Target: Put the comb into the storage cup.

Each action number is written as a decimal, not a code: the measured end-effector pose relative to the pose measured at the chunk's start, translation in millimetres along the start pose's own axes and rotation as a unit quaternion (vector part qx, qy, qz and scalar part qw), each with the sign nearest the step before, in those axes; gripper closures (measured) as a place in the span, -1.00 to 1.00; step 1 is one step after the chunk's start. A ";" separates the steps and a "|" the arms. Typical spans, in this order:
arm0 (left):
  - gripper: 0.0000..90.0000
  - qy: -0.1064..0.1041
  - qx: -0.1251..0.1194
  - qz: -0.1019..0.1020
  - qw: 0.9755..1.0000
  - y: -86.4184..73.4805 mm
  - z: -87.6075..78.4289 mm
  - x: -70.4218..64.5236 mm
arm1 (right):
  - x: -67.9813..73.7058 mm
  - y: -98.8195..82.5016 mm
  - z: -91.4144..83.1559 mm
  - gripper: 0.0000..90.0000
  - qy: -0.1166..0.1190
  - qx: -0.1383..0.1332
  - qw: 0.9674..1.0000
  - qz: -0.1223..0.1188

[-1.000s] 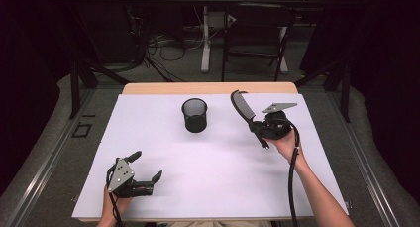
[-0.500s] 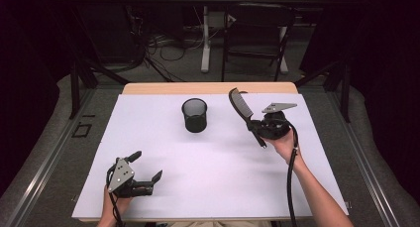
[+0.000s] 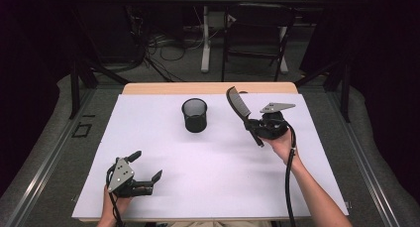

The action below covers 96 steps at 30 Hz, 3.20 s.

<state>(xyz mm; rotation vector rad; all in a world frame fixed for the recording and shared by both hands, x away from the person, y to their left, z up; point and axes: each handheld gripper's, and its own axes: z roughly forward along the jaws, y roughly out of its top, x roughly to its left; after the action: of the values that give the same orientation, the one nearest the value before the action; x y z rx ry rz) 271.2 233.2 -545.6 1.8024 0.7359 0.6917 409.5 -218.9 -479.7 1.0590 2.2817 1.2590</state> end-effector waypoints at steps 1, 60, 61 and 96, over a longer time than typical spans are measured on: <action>-0.89 0.000 0.000 0.000 1.000 0.0 0.0 0.0 | 0.6 0.3 0.0 0.61 0.001 0.000 1.000 0.000; -0.88 0.005 -0.003 0.000 1.000 0.7 -1.1 0.4 | 16.9 21.7 14.5 0.61 0.005 -0.040 0.999 -0.010; -0.88 0.005 -0.003 0.000 1.000 0.7 -1.1 0.4 | 17.0 22.1 14.7 0.61 0.005 -0.040 0.999 -0.011; -0.87 0.005 -0.002 -0.001 1.000 0.5 -0.7 0.6 | 22.4 37.0 27.8 0.61 0.007 -0.067 0.998 -0.008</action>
<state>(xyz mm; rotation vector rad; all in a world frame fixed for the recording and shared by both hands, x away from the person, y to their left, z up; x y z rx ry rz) 271.1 233.9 -544.9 1.7955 0.7416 0.7015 427.5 -173.7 -463.0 0.9870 2.1771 1.3955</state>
